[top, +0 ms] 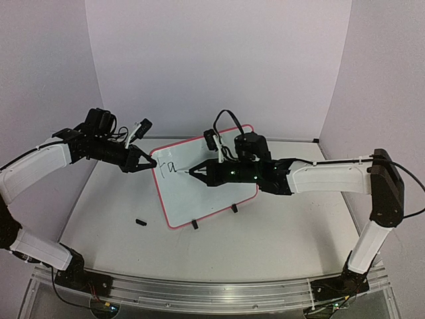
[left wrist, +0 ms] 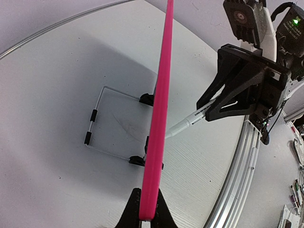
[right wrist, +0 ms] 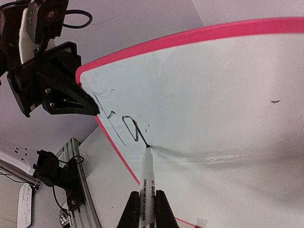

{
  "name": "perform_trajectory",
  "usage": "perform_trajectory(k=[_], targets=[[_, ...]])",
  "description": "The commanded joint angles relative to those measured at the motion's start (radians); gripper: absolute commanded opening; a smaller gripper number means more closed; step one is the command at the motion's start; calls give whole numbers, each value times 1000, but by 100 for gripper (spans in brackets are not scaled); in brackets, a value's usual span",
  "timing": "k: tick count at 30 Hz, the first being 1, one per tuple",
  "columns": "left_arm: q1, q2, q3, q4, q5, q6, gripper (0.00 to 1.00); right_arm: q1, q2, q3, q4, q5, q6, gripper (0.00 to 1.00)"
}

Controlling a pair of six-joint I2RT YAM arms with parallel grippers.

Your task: Write a sentence on the whiteboard

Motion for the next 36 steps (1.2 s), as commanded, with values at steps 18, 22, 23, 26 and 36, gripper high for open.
perform_trajectory(k=[18, 22, 23, 26, 36], targets=[[0, -15, -8, 6, -32, 40, 0, -4, -156, -31, 50, -59, -30, 0], [0, -18, -11, 7, -33, 39, 0, -4, -190, -67, 50, -38, -31, 0], [0, -19, -11, 8, -33, 39, 0, -4, -197, -77, 49, -31, -32, 0], [0, -15, -10, 8, -32, 39, 0, -5, -197, -85, 44, -17, -29, 0], [0, -12, -13, 11, -32, 37, 0, -10, -118, -38, 44, -11, -37, 0]])
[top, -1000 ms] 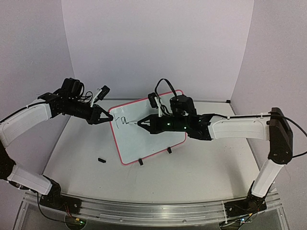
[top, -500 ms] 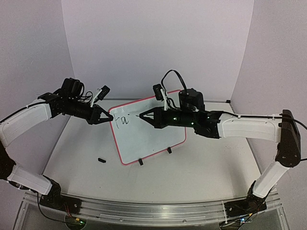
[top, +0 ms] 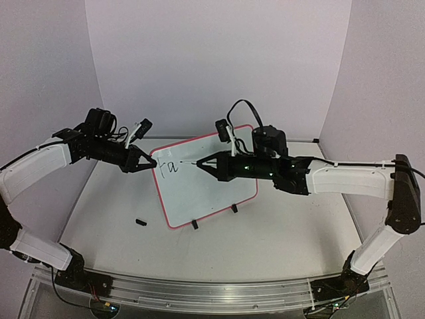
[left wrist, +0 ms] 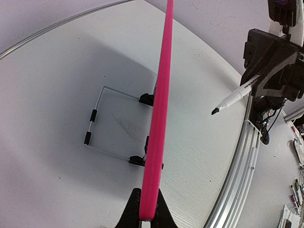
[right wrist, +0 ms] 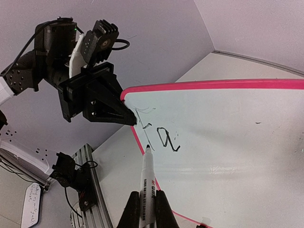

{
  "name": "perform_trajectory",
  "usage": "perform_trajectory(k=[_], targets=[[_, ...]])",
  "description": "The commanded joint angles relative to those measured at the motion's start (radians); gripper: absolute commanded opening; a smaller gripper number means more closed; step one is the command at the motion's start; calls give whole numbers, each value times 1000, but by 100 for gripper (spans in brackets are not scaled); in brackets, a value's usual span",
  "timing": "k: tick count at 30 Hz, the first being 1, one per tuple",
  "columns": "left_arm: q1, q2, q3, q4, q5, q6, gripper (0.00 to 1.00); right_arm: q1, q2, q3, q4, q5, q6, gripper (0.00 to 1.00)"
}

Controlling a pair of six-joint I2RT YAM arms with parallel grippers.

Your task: Write a sentence on the whiteboard

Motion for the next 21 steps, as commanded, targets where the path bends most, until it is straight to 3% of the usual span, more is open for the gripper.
perform_trajectory(k=[1, 21], targets=[[0, -12, -14, 12, -31, 36, 0, -4, 47, 45, 29, 17, -19, 0], [-1, -2, -13, 11, -33, 36, 0, -6, 135, 128, 10, 68, -26, 0]])
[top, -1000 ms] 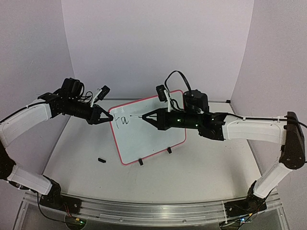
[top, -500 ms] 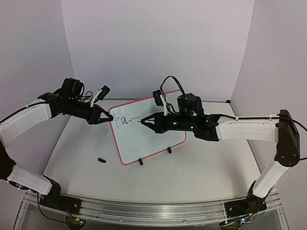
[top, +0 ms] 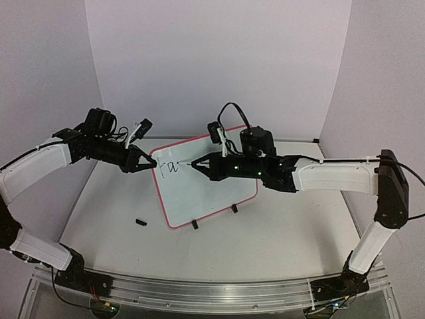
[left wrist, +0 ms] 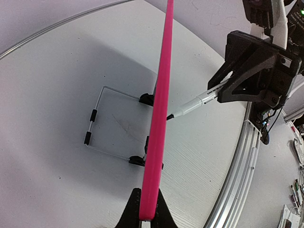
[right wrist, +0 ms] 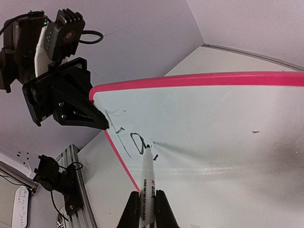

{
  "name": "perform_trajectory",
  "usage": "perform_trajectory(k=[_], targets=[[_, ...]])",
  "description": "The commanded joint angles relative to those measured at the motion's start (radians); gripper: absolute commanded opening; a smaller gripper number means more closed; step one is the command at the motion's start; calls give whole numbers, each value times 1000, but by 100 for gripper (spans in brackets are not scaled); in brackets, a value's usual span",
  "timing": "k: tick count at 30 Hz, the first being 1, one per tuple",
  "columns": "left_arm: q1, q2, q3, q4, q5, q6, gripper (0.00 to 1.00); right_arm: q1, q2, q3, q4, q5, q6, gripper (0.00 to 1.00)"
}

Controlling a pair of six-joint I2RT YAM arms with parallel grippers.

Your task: Write a sentence on the whiteboard

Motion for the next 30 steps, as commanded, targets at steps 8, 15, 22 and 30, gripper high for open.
perform_trajectory(k=[8, 15, 22, 30], targets=[[0, -7, -14, 11, -34, 35, 0, -6, 28, 45, -6, 62, -2, 0], [0, -8, -13, 11, -31, 35, 0, -7, 10, -3, -21, 50, 7, 0], [0, -9, -12, 11, -30, 36, 0, -7, 7, -23, -38, 39, 12, 0], [0, -10, -13, 13, -30, 35, 0, -6, -26, -33, -29, 5, 12, 0]])
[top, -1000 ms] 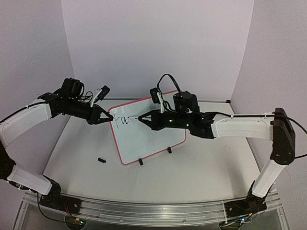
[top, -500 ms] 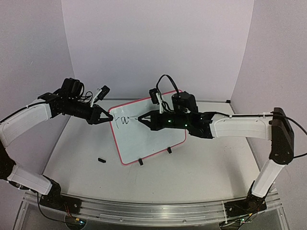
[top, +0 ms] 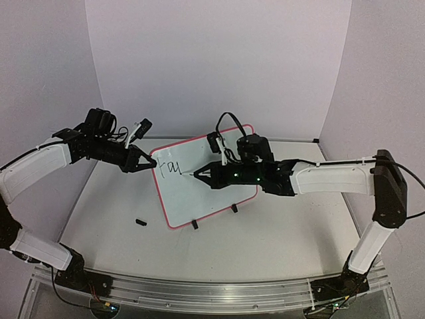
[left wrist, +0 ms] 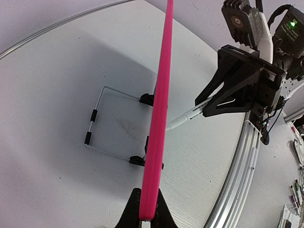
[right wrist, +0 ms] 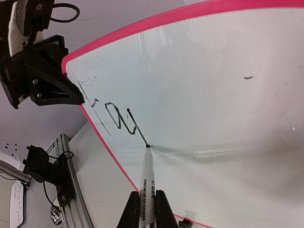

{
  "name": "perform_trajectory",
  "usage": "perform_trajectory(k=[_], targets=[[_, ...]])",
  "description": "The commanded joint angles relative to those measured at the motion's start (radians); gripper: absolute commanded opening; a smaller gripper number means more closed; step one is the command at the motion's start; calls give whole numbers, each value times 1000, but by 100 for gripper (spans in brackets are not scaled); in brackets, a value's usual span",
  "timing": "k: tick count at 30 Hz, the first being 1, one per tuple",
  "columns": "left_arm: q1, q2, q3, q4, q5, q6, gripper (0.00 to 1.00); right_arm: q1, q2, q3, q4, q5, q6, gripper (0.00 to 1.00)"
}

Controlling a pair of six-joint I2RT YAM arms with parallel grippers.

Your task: Write a sentence on the whiteboard

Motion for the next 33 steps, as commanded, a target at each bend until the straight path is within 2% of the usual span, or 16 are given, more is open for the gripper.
perform_trajectory(k=[1, 9, 33], targets=[[0, -9, -13, 13, -30, 36, 0, -6, -54, 0, 20, -24, 7, 0], [0, -9, -12, 12, -30, 37, 0, -6, -106, 23, 62, -19, 7, 0], [0, -6, -12, 13, -25, 36, 0, -6, 10, 116, 71, -13, 0, 0]])
